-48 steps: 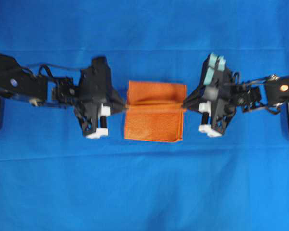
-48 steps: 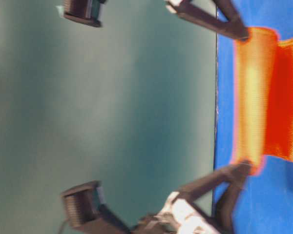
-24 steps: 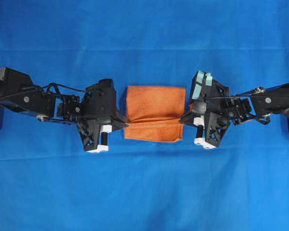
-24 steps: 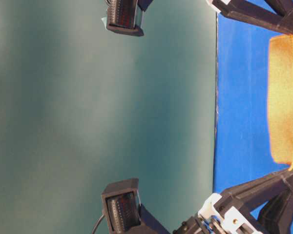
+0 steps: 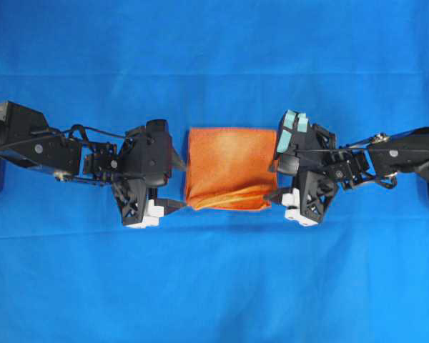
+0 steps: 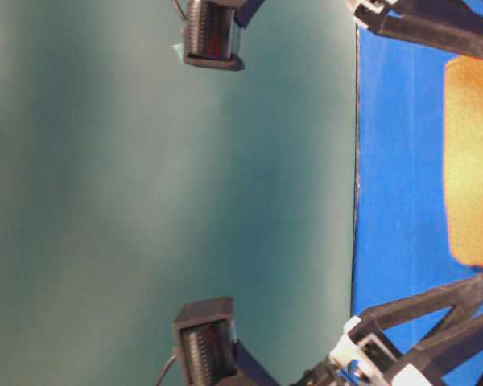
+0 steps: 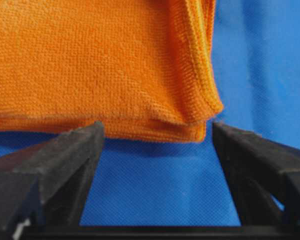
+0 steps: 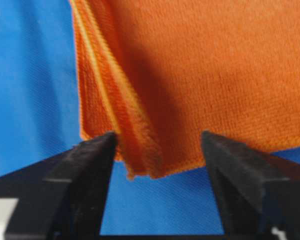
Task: Fold the orange towel.
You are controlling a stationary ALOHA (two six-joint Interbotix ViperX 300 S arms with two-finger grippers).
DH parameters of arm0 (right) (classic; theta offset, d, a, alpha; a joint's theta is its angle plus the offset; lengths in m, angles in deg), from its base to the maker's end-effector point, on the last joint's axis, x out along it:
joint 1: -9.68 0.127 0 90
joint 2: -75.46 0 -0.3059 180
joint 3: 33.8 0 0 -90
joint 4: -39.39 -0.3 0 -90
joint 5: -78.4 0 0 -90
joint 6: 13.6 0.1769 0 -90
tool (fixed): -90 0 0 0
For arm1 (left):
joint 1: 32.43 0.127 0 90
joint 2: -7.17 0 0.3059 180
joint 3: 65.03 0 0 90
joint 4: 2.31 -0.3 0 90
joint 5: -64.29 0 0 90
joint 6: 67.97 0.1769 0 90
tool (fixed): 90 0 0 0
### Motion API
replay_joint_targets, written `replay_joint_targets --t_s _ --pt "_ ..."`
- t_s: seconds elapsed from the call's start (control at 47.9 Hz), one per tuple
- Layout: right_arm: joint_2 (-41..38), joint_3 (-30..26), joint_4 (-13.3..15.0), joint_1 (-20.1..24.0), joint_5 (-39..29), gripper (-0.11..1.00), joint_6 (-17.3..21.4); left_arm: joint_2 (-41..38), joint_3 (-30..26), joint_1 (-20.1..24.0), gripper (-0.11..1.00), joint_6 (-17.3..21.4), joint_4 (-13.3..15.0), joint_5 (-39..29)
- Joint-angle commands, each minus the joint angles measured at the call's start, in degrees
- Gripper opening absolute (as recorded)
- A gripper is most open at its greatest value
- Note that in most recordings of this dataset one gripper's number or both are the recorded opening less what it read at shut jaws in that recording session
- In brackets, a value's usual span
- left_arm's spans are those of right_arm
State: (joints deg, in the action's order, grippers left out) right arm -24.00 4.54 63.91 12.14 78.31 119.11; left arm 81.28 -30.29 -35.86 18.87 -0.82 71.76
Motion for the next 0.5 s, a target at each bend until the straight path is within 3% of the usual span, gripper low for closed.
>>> replay_joint_targets --t_s 0.0,0.23,0.48 --pt "3.3 -1.6 -0.1 0.4 -0.6 0.64 -0.1 3.6 -0.2 -0.2 0.85 0.3 0.0 -0.8" --pt "13.4 -2.8 0.6 0.6 -7.6 0.65 -0.9 13.0 0.9 0.4 0.79 0.4 0.0 -9.1" --pt "25.8 -2.2 5.4 0.6 -16.4 0.65 -1.0 26.8 4.6 0.5 0.79 1.8 0.0 -12.3"
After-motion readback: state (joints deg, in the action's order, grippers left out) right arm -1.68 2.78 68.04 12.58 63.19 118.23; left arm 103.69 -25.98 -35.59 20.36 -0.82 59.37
